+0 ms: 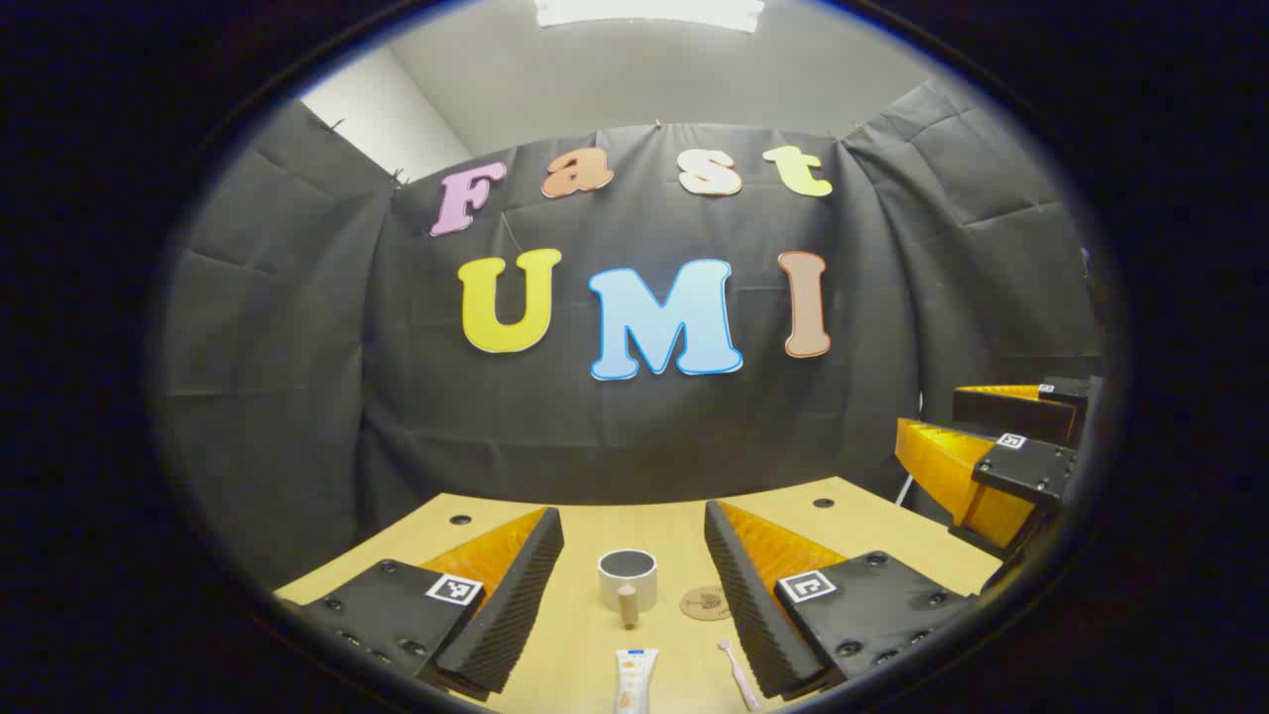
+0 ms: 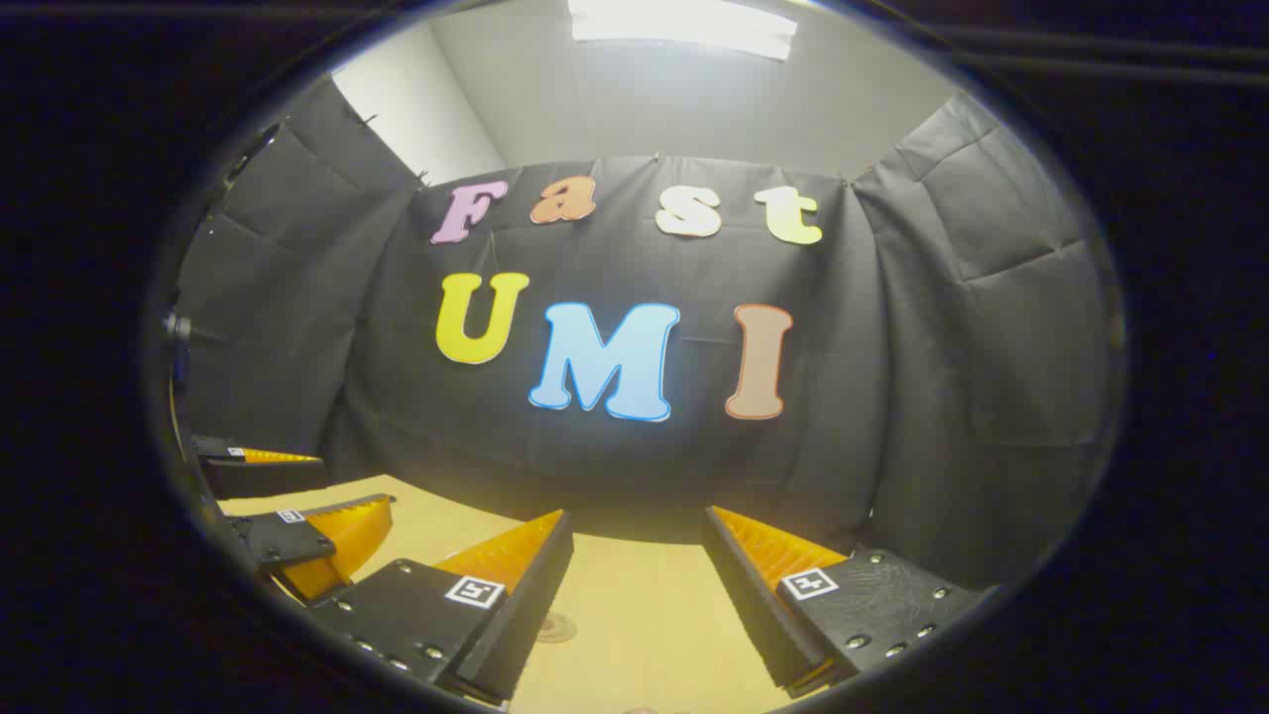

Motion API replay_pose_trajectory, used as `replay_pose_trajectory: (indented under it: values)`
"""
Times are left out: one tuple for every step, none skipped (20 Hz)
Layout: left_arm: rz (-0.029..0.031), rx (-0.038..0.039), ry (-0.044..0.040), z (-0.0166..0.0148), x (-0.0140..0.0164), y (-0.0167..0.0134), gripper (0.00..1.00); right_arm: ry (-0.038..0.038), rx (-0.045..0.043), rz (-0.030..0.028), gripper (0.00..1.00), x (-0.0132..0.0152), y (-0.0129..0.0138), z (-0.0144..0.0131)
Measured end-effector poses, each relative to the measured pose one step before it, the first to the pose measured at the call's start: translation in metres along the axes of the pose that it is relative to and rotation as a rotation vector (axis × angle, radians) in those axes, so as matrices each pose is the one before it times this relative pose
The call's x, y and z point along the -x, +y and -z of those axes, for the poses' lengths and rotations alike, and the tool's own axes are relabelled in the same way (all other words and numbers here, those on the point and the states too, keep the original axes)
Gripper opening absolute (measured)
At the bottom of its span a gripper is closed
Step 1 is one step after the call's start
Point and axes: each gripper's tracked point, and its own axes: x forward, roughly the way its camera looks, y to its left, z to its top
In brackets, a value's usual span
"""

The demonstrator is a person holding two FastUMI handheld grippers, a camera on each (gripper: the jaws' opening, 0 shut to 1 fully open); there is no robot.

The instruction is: Put the toothbrush and toothpaste on the desktop into the cup, then pick up the cup and place it on the coaster on the desktop.

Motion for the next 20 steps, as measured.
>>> replay_pose_trajectory:
  values:
    - [0.00528, 0.00014, 0.00455, 0.00102, -0.00778, -0.00089, 0.89, 0.01089, 0.01376, 0.00174, 0.86, -0.00373, -0.00032, 0.00157]
    - [0.00038, -0.00484, -0.00062, -0.00077, -0.00665, 0.00222, 0.89, 0.01438, 0.01145, 0.00015, 0.86, -0.00453, 0.00035, 0.00289]
    - [0.00884, 0.00139, -0.01129, -0.00398, -0.00724, 0.0015, 0.93, 0.01187, 0.00792, 0.00774, 0.86, -0.0025, 0.00063, 0.00099]
    - [0.0072, 0.00101, 0.00296, -0.00045, -0.00851, 0.00076, 0.92, 0.01658, 0.00034, 0.01197, 0.86, -0.00278, -0.00098, 0.0017]
    - [0.00248, -0.00214, 0.01478, 0.00192, -0.00674, 0.00285, 0.91, 0.02153, -0.01161, 0.00485, 0.86, -0.0012, 0.00202, 0.00206]
    - [0.00593, -0.00167, 0.00133, 0.00358, -0.00595, 0.00396, 0.9, 0.01417, -0.0212, -0.00495, 0.86, -0.00159, 0.00558, 0.00309]
    - [0.00205, 0.00002, -0.00326, 0.0004, -0.00553, 0.00365, 0.9, 0.00682, -0.0214, -0.01046, 0.86, -0.00163, 0.006, 0.00087]
    - [-0.00043, 0.0015, 0.00486, 0.00243, -0.00377, 0.00262, 0.89, 0.00717, -0.01391, -0.00027, 0.82, -0.0027, 0.00269, 0.00175]
    - [0.00215, 0.00695, 0.00604, 0.00362, -0.00354, 0.00195, 0.89, 0.01324, -0.00684, 0.00153, 0.86, -0.00299, 0.00212, 0.00197]
    - [0.0051, 0.00769, 0.01179, 0.00442, -0.00329, 0.00227, 0.89, 0.01716, -0.00441, 0.00467, 0.86, -0.00144, 0.00065, 0.00554]
    - [0.00485, 0.00311, 0.01166, 0.00328, -0.00338, 0.00149, 0.89, 0.01024, -0.00393, 0.00289, 0.86, -0.0005, 0.0017, 0.00171]
    - [0.00474, 0.00046, 0.0024, 0.00236, -0.00195, 0.00018, 0.93, 0.00376, -0.00369, -0.00042, 0.86, -0.00042, 0.00295, 0.00146]
    - [0.00333, -0.00251, 0.00169, -0.00025, -0.00201, 0.00168, 0.89, 0.00895, -0.00064, 0.00068, 0.86, -0.00009, 0.00199, 0.00126]
    - [-0.00103, -0.00673, 0.00717, 0.0021, -0.00238, 0.00114, 0.89, 0.01062, -0.00113, 0.00386, 0.86, -0.00107, 0.00011, 0.00341]
    - [0.00322, -0.00447, 0.01029, 0.00182, -0.00168, 0.00088, 0.89, 0.00786, -0.00466, -0.00026, 0.86, -0.00164, 0.00123, 0.00158]
    - [0.00787, -0.00174, 0.00746, 0.00379, -0.00241, -0.00131, 0.93, 0.0095, -0.00476, -0.00357, 0.86, -0.00154, 0.00313, 0.00261]
    - [-0.00138, 0.00317, 0.00718, 0.00341, -0.00047, 0.00142, 0.89, 0.01662, -0.0016, -0.00348, 0.86, -0.00233, 0.00225, 0.00406]
    - [-0.00336, 0.0024, 0.01473, 0.00416, -0.00153, 0.00277, 0.93, 0.01809, -0.00096, -0.00185, 0.86, -0.00134, 0.00138, 0.00576]
    - [0.00253, 0.00138, 0.01981, 0.00683, -0.0028, 0.00078, 0.9, 0.02116, -0.00255, 0.0015, 0.86, -0.00239, 0.00103, 0.00535]
    - [0.00382, -0.00003, 0.02829, 0.00968, -0.00205, -0.00043, 0.89, 0.02471, -0.00596, 0.00022, 0.86, -0.00234, 0.00152, 0.00628]
